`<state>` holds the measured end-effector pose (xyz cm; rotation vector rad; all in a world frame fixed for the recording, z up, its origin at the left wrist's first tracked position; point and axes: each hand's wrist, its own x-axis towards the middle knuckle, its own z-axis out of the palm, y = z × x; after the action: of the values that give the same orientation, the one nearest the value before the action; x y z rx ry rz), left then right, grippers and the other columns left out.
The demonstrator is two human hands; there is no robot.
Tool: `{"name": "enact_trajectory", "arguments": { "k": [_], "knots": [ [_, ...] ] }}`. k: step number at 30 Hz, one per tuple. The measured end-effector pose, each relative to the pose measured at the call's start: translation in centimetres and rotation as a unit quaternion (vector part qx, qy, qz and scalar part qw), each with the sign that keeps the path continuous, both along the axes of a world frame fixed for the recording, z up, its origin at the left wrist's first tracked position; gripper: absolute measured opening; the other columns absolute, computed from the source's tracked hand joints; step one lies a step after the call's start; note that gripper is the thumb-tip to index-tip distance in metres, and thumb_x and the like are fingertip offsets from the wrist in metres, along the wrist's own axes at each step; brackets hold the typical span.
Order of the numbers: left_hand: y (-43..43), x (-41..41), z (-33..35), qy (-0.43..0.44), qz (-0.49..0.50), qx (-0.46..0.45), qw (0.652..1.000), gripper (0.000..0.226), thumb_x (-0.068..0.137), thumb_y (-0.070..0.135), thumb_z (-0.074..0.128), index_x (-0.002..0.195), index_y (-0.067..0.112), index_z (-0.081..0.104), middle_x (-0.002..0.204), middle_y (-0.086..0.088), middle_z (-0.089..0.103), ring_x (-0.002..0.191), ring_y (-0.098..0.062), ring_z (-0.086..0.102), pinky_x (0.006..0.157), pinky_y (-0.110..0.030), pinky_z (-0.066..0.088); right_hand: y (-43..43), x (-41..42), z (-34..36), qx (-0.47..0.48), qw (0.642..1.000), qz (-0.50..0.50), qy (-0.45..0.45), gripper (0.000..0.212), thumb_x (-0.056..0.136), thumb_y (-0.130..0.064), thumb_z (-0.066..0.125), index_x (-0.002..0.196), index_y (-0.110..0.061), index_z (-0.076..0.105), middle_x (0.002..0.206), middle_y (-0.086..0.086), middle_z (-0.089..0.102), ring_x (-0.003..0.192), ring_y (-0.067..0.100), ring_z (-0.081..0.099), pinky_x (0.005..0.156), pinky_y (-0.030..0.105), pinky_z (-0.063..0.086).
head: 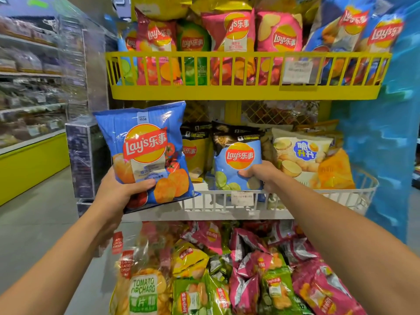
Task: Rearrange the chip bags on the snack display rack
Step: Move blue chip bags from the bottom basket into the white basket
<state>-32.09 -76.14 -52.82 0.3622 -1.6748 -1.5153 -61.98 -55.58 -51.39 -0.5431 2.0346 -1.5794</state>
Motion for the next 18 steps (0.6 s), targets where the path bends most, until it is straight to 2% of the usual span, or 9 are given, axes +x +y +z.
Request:
{"name": "enact_trajectory", "arguments": {
  "k": [2, 3, 7, 10, 14, 18],
  "knots": [
    [0.1, -0.1, 0.0, 0.003, 0.000, 0.002, 1.000, 0.095, 0.038, 0.032, 0.096, 0.125, 0.012, 0.064, 0.113, -0.008, 0.076, 0.101, -0.027, 0.074, 0.087, -0.042, 0.056, 0.0, 0.2, 0.0, 0.067, 0.997, -0.012, 0.025, 0.025, 0.075, -0.009, 0.085, 0.086, -0.005, 0.063, 0.078, 0.008, 0.064, 0.061, 0.018, 0.056, 0.051, 0.025, 0.043],
    [0.3, -0.2, 0.0, 0.004, -0.001, 0.003, 1.000, 0.091, 0.041, 0.028, 0.094, 0.125, 0.012, 0.064, 0.113, -0.008, 0.076, 0.101, -0.028, 0.074, 0.086, -0.042, 0.057, -0.2, 0.2, -0.1, 0.089, 0.995, -0.018, 0.042, 0.031, 0.073, -0.012, 0.087, 0.089, -0.005, 0.062, 0.082, 0.009, 0.064, 0.064, 0.018, 0.056, 0.052, 0.025, 0.042],
    [1.2, -0.5, -0.1, 0.001, -0.013, -0.014, 1.000, 0.071, 0.053, 0.013, 0.088, 0.120, 0.013, 0.066, 0.108, -0.004, 0.078, 0.099, -0.025, 0.074, 0.077, -0.032, 0.060, -0.9, 0.6, -0.3, 0.139, 0.983, -0.045, 0.111, 0.069, 0.068, -0.028, 0.090, 0.122, -0.002, 0.055, 0.108, 0.010, 0.062, 0.091, 0.023, 0.059, 0.062, 0.028, 0.046],
    [1.3, -0.4, -0.2, 0.000, -0.013, -0.011, 1.000, 0.078, 0.047, 0.019, 0.091, 0.121, 0.012, 0.066, 0.110, -0.007, 0.077, 0.099, -0.026, 0.074, 0.085, -0.041, 0.057, -0.5, 1.1, -0.1, 0.162, 0.971, -0.075, 0.160, 0.099, 0.068, -0.032, 0.090, 0.140, 0.001, 0.030, 0.128, 0.014, 0.055, 0.114, 0.030, 0.058, 0.077, 0.033, 0.048],
    [0.8, -0.1, -0.3, -0.004, -0.011, 0.002, 1.000, 0.086, 0.043, 0.027, 0.092, 0.123, 0.013, 0.065, 0.113, -0.008, 0.076, 0.102, -0.029, 0.073, 0.090, -0.045, 0.056, 0.1, 1.6, -0.5, 0.168, 0.952, -0.090, 0.239, 0.103, 0.066, -0.037, 0.090, 0.139, -0.002, 0.025, 0.134, 0.017, 0.050, 0.117, 0.032, 0.056, 0.075, 0.035, 0.048],
    [0.7, 0.6, -0.3, 0.003, -0.004, 0.004, 1.000, 0.105, 0.027, 0.044, 0.099, 0.123, 0.014, 0.066, 0.111, -0.006, 0.077, 0.098, -0.024, 0.075, 0.075, -0.032, 0.061, 0.1, 1.9, -0.9, 0.120, 0.945, -0.106, 0.284, 0.112, 0.065, -0.038, 0.090, 0.146, -0.005, 0.021, 0.141, 0.018, 0.044, 0.123, 0.035, 0.052, 0.092, 0.045, 0.052]
  ]
}}
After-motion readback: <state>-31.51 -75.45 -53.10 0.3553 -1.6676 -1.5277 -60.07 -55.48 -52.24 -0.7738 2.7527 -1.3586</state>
